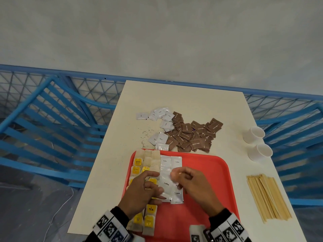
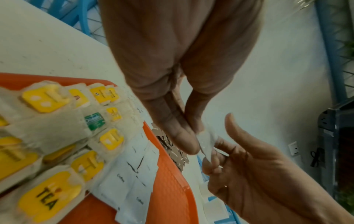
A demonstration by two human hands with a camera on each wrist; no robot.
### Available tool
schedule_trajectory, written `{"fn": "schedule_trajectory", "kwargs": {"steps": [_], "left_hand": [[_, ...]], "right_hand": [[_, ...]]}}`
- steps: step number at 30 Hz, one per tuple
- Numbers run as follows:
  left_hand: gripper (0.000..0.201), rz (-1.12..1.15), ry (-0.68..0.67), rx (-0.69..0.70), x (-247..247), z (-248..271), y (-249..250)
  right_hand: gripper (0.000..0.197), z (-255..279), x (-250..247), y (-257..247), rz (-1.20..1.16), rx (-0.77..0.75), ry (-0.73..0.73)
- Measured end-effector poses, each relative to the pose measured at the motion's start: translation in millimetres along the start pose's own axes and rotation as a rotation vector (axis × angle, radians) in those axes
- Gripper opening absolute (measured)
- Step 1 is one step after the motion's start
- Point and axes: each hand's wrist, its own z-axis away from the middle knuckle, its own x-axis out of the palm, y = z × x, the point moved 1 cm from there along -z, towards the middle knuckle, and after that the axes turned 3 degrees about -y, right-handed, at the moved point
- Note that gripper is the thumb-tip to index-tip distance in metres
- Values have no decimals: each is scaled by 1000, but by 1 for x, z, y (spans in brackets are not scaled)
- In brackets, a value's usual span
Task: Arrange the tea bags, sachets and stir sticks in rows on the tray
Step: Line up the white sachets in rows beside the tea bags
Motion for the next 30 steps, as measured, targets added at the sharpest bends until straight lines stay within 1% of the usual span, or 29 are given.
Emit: {"fn": "schedule_trajectory", "kwargs": {"steps": [1,2,4,5,6,8,10,12,17,21,26,28,30], "left_hand": [[42,9,15,-6,0,0,-3],[42,7,15,-15,0,0,-5],[38,-33,-10,-47,-1,1,-11],[36,-69,-14,-65,-4,2,-16],[34,-108,-1,-78,-9,3,-20],[26,-187,58,-89,-24,5,-29],[17,-262,99,-102,-39,7,-36],[13,-324,92,-132,-48,10,-42],[12,-510,-3,-170,-50,12,-53],[11,-520,-33,-176,-45,14,-55],[13,-557,-62,-176,-41,11,-53],[11,-585,-74,-166,-39,9,-54],[10,-605,-88,-164,-38,8,-55]], "right_hand": [[22,3,4,4,46,26,-51],[27,6,6,10,71,46,-73],[34,7,5,25,86,93,-47],[35,7,2,34,108,122,-39],[33,7,-4,44,159,153,-48],[30,8,-13,68,340,223,-111],[37,11,-13,91,480,286,-189],[41,14,-3,104,483,315,-214],[34,10,20,104,417,254,-163],[37,6,23,104,391,298,-138],[34,8,25,103,300,290,-89],[38,8,23,105,343,263,-79],[36,8,22,105,405,245,-84]]}}
